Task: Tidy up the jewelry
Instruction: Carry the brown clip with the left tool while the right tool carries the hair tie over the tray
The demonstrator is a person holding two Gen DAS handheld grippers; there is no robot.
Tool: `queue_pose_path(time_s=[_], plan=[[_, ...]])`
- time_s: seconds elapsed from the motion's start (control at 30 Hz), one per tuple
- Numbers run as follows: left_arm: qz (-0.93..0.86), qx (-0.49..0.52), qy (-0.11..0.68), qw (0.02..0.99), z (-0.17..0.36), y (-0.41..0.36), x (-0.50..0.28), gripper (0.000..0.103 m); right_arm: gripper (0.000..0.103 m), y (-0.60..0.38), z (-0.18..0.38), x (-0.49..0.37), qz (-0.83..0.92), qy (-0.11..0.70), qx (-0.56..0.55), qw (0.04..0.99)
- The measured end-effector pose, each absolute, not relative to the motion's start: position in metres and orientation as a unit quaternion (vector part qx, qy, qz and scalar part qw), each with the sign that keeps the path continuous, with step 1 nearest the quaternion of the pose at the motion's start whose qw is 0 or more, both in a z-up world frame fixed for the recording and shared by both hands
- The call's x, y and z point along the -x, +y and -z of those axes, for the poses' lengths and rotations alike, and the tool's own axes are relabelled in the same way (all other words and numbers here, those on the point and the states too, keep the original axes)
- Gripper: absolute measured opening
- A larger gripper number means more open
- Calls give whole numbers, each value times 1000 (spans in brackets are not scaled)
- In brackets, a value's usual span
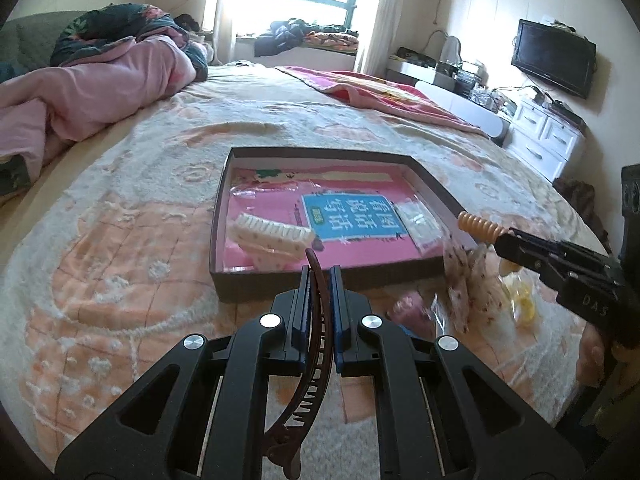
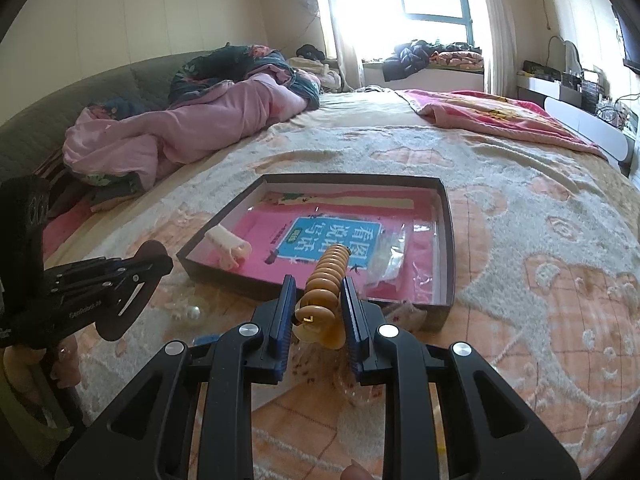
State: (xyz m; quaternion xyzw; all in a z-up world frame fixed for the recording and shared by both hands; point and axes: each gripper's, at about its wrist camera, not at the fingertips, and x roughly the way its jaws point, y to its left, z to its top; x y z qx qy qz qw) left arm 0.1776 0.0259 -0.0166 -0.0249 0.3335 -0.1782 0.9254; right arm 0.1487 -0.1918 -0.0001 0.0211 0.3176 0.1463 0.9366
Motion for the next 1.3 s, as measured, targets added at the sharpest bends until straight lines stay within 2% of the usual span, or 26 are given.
queue_pose_path(time_s=[0.6, 1.3], plan=[[195, 9, 317, 928, 3, -9, -225, 4, 22, -215, 2, -181, -105, 318, -16, 942], [215, 15, 364, 906, 37, -37, -280, 4, 22, -234, 29, -241, -66, 352, -1, 934]])
